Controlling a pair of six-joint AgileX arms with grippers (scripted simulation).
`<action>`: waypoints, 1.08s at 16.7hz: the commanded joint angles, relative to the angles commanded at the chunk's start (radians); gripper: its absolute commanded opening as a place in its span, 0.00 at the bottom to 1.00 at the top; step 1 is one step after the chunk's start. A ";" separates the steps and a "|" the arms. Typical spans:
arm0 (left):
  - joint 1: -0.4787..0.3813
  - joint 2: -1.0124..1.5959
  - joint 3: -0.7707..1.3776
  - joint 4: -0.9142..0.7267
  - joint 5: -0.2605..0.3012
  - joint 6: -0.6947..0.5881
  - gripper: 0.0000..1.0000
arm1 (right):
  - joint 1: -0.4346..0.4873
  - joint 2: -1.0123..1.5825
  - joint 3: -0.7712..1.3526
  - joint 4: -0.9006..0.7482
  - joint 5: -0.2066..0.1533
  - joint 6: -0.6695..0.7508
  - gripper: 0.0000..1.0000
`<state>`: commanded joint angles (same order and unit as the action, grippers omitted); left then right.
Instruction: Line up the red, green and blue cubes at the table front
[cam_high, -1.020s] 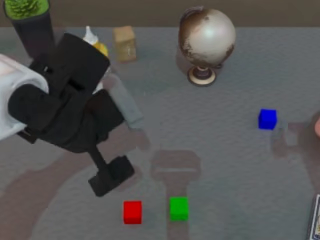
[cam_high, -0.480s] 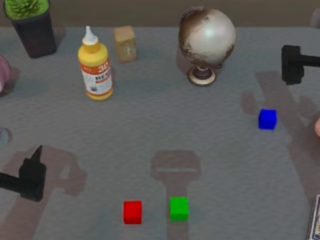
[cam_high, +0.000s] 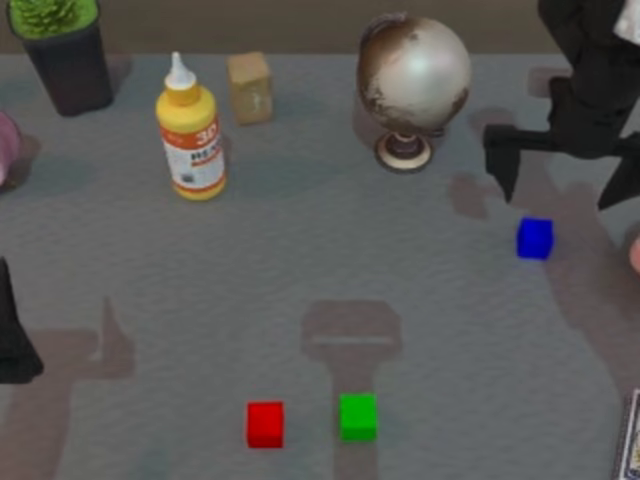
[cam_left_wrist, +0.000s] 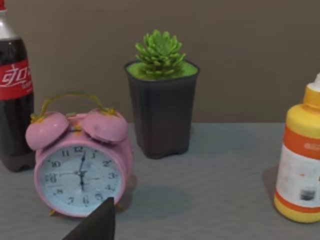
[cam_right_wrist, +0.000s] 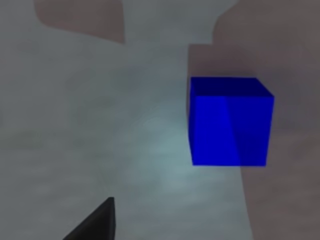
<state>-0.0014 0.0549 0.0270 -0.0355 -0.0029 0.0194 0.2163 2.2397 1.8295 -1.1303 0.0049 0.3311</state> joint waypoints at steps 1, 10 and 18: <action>0.011 -0.027 -0.014 0.018 0.001 -0.010 1.00 | 0.003 0.029 0.029 -0.014 0.000 0.005 1.00; 0.021 -0.055 -0.027 0.035 0.003 -0.019 1.00 | 0.002 0.065 0.044 -0.010 -0.001 0.008 1.00; 0.021 -0.055 -0.027 0.035 0.003 -0.019 1.00 | 0.007 0.160 -0.094 0.223 0.000 0.012 1.00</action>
<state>0.0200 0.0000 0.0000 0.0000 0.0000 0.0000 0.2231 2.3995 1.7360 -0.9068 0.0052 0.3431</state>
